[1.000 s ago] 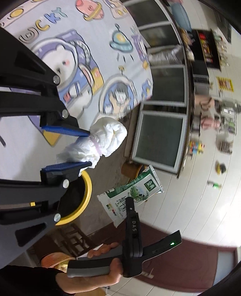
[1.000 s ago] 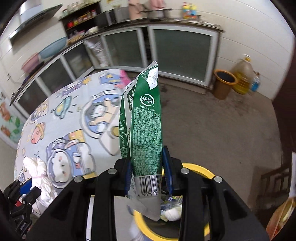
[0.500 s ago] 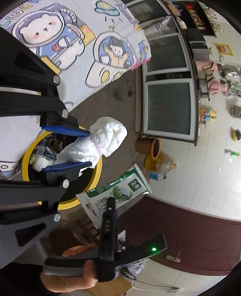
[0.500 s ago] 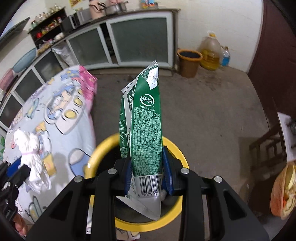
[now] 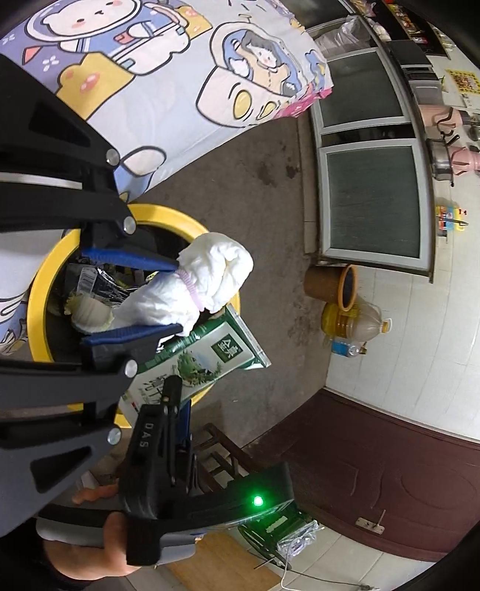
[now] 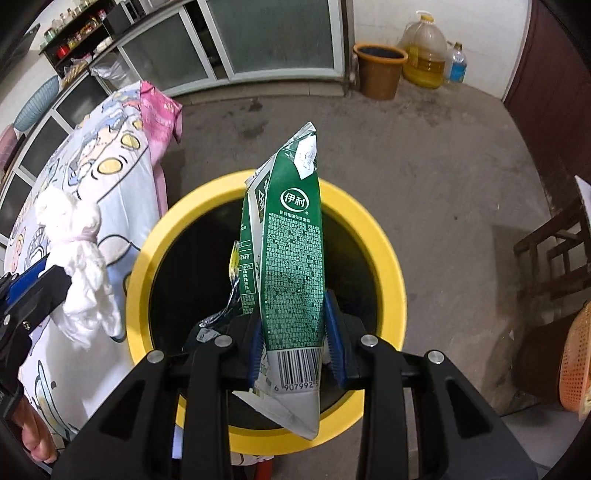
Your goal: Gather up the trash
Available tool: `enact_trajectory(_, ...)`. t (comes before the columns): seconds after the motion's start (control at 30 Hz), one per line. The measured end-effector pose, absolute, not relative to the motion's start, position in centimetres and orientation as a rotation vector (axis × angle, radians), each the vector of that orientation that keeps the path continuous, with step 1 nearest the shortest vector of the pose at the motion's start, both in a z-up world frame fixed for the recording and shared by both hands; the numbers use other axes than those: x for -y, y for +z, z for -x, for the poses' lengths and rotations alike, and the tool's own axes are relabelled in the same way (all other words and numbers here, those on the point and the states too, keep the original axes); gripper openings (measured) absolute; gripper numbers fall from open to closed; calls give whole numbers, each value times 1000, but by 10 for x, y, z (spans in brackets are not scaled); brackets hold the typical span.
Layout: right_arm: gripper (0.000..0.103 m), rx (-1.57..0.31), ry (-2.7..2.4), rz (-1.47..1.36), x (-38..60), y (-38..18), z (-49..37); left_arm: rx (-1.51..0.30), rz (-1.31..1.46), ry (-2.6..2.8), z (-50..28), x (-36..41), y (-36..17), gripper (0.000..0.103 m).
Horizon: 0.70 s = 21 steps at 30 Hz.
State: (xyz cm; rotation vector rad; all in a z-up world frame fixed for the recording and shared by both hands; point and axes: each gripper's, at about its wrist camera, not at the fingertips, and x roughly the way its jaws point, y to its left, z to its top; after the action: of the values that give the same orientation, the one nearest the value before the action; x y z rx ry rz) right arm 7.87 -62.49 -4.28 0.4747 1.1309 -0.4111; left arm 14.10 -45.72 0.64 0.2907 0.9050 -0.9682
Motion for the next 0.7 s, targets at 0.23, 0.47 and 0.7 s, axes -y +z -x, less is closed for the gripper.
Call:
enact_trajectory(0.23,65,-1150,-453,-485,626,-51,-84,-921,-275,-957,-144,456,-1,53)
enact_trajectory(0.47,64,-1153,-520,-489,626,-54,-78,-835,-199,-904,-144,416,15,90)
enact_trajectory(0.7,89,-958,-628,-452,600,-30,-54,-733,-26,-884,-148,350,36,95)
